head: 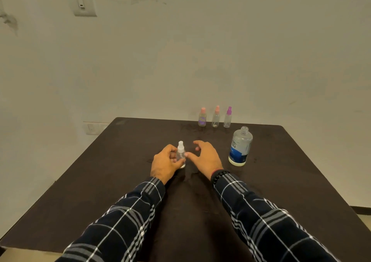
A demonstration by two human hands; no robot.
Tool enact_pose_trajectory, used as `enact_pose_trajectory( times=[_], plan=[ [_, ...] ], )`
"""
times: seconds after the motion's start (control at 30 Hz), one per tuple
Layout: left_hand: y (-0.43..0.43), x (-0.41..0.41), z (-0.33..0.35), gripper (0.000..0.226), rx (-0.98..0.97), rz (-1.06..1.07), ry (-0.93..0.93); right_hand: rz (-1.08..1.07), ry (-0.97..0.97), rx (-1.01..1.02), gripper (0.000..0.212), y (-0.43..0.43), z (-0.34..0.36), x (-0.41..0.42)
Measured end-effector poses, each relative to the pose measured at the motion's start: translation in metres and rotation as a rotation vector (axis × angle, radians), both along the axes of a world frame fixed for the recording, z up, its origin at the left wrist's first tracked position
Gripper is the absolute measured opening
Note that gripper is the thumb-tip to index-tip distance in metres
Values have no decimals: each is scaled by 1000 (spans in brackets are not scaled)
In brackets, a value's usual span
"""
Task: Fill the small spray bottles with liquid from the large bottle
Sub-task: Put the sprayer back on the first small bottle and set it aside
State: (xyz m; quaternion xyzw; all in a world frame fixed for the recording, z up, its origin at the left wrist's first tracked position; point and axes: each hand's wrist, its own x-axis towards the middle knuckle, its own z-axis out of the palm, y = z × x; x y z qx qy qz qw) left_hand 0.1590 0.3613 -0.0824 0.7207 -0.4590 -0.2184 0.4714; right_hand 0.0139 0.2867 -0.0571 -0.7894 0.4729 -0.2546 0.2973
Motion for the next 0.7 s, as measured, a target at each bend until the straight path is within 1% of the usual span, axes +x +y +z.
enact_pose_trajectory(
  times=[0.03,0.1,0.13,0.2,0.27,0.3,0.4,0.47,0.53,0.57,0.7],
  plan=[
    [0,-1,-1,30,-6,10,-1,-58,-30,-10,48,0,0,-12],
    [-2,-4,-4,30,-14,26,-4,-218,-119,-41,31,1,0,-41],
    [-4,-6,-5,31,-21,32,-2,-303,-141,-54,31,3,0,-55],
    [-7,-11,-7,31,-29,46,-8,-427,-91,-35,42,4,1,-79],
    [-12,-19,-5,32,-23,41,-35,-495,-9,34,50,2,0,-100],
    [-15,-23,-4,32,-22,31,-48,-526,1,73,55,-1,0,-108],
    [-29,-34,4,35,-14,-4,-50,-635,-91,132,77,-12,-2,-125],
    [-41,-41,10,36,-13,-24,-48,-622,-178,128,90,-24,-4,-129],
    [-55,-47,17,36,-23,-47,-66,-523,-268,149,101,-35,-4,-129],
    [-63,-50,21,36,-30,-61,-75,-474,-298,155,103,-40,-4,-129],
    [-97,-59,37,39,-43,-134,-111,-359,-334,132,96,-51,-5,-125]
  ],
)
